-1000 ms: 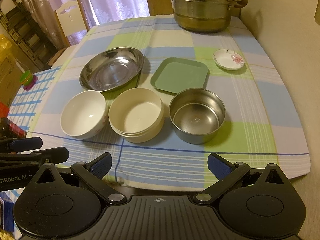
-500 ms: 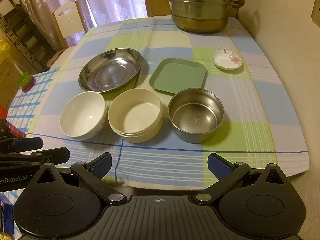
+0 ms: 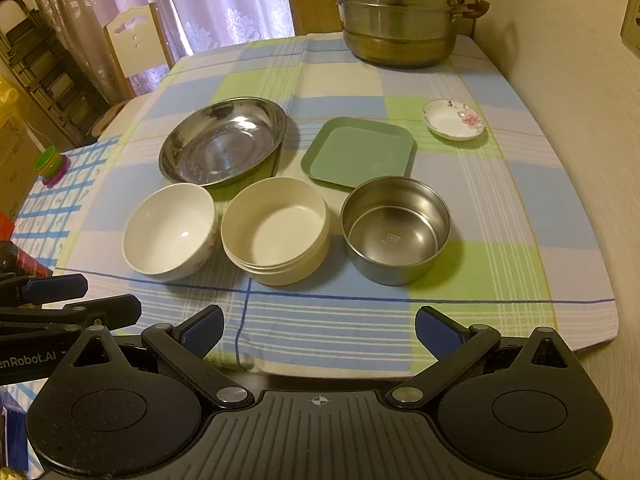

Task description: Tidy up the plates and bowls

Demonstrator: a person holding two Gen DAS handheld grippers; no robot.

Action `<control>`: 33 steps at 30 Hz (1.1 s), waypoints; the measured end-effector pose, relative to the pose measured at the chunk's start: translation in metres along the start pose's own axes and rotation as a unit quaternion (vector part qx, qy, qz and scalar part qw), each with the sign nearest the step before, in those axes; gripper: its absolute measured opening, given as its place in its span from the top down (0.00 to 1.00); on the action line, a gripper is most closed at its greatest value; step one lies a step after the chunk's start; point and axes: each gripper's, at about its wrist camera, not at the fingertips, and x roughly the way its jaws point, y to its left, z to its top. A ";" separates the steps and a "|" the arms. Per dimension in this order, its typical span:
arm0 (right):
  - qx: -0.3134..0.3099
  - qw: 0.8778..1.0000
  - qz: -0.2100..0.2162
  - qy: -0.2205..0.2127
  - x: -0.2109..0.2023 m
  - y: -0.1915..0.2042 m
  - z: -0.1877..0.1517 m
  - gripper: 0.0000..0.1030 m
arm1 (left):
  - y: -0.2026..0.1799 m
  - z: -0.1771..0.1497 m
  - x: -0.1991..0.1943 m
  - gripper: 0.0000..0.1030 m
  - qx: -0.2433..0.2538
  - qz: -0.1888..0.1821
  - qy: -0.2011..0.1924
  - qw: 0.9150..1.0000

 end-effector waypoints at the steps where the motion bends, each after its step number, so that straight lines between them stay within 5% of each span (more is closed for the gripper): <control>1: 0.000 1.000 0.000 0.000 0.000 0.000 0.000 0.01 | 0.000 0.000 0.000 0.35 0.000 -0.001 0.000 1.000; 33: 0.042 0.999 -0.021 -0.013 0.004 0.007 0.005 0.01 | 0.020 0.020 0.010 0.35 0.034 -0.033 -0.010 0.999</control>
